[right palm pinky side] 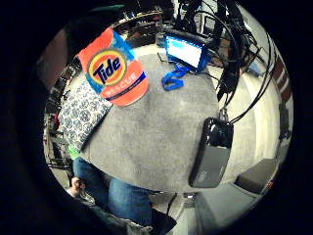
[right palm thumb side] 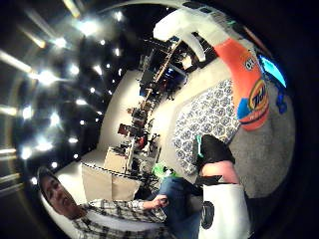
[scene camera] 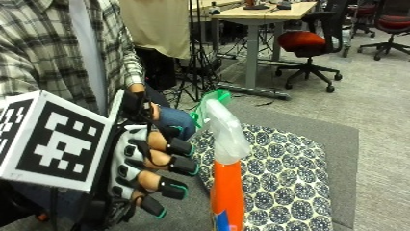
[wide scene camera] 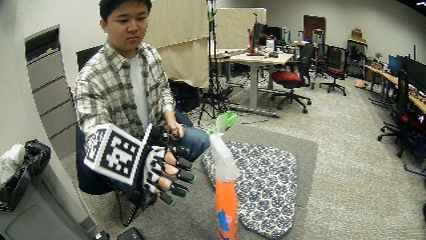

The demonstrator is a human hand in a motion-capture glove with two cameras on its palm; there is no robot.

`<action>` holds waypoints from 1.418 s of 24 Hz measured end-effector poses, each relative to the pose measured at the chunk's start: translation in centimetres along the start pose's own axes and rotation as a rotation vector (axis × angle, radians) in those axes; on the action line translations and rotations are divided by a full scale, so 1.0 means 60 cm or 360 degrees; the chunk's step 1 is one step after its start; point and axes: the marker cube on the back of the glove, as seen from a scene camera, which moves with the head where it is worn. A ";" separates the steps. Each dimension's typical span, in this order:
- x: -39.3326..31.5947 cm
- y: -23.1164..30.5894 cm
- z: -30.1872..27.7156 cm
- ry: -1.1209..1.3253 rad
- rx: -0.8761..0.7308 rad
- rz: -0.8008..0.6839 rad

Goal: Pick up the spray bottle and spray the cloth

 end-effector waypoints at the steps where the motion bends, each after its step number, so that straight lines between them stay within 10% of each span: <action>1: 0.004 -0.010 0.001 -0.0020 0.0012 0.0007; 34: 0.038 -0.153 0.081 -0.0596 0.0200 0.0167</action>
